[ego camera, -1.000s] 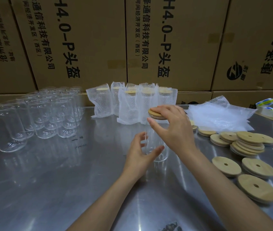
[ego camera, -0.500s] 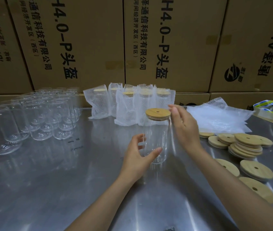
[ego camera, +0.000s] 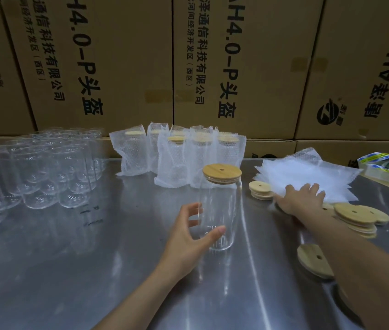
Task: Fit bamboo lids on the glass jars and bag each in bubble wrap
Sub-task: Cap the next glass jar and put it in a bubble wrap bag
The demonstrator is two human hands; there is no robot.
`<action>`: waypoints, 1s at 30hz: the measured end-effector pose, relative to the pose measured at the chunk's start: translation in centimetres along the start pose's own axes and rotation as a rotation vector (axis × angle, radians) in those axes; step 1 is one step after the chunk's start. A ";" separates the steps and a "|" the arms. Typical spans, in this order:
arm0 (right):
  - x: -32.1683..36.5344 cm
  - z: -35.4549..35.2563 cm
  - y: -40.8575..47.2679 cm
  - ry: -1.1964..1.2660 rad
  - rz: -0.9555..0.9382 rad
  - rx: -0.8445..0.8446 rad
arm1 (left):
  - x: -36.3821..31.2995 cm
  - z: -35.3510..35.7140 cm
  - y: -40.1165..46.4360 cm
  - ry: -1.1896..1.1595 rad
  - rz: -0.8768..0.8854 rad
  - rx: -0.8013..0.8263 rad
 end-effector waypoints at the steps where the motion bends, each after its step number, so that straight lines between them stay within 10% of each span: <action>1: -0.2 0.2 0.2 0.001 0.007 0.012 | 0.0 0.0 0.0 -0.001 0.000 0.002; 21: 0.8 -4.7 -3.9 0.606 -0.179 -0.573 | -0.7 0.0 -0.3 0.002 -0.001 0.026; 30: 7.5 -12.3 -15.3 0.959 -0.731 -0.960 | -0.6 -0.5 -0.1 -0.068 0.007 -0.039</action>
Point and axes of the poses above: each hand's wrist, its own y-axis towards the middle knuckle, its own z-axis out of the palm, x = y × z, the point moved 7 cm from there along y, towards the middle knuckle, and after that the axes turned 7 degrees about y, right-handed, at the moved point
